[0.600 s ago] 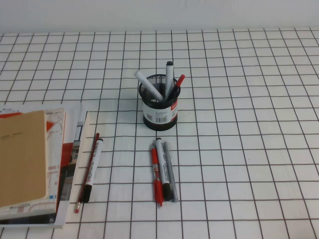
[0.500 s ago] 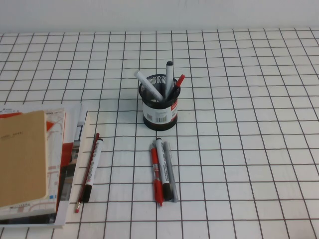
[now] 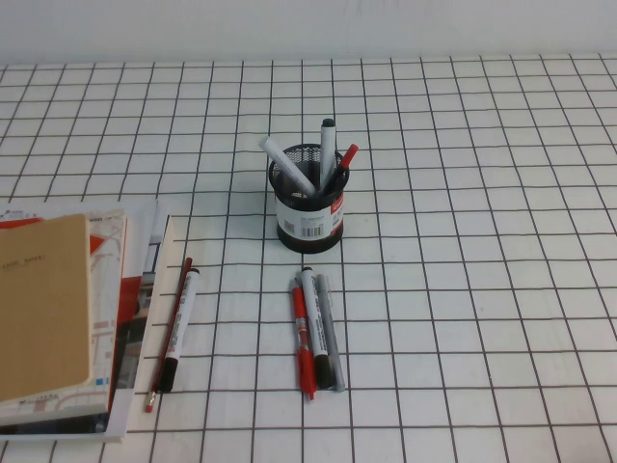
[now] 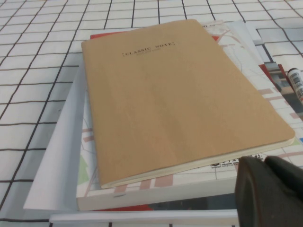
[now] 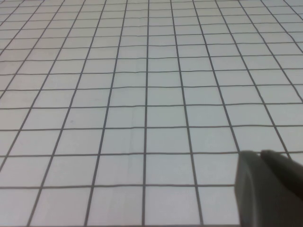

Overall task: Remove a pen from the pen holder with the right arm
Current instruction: 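Take a marker out of the pen holder and lay it on the table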

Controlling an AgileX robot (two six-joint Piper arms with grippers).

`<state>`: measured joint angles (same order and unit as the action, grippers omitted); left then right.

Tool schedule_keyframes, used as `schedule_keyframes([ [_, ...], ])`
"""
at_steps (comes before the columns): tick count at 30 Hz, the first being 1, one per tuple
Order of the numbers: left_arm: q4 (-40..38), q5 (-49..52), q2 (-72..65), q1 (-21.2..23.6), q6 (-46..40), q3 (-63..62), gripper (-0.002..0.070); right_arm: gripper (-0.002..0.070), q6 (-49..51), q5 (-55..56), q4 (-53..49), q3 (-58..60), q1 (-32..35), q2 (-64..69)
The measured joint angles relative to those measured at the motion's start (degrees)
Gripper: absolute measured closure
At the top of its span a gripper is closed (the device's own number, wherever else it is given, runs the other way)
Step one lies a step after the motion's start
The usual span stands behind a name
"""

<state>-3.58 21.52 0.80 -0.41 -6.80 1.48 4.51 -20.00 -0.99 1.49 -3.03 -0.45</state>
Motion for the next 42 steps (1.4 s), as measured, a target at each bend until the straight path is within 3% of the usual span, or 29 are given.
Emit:
schedule_keyframes([
  [29, 0.0, 0.0, 0.0, 0.0, 0.0, 0.0, 0.0679, 0.0692, 0.0, 1.0, 1.4, 0.0, 0.0, 0.0],
  [36, 0.0, 0.0, 0.0, 0.0, 0.0, 0.0, 0.0679, 0.0692, 0.0, 6.7, 11.8, 0.0, 0.0, 0.0],
  [42, 0.0, 0.0, 0.0, 0.0, 0.0, 0.0, 0.0679, 0.0692, 0.0, 12.5, 29.0, 0.0, 0.0, 0.0],
])
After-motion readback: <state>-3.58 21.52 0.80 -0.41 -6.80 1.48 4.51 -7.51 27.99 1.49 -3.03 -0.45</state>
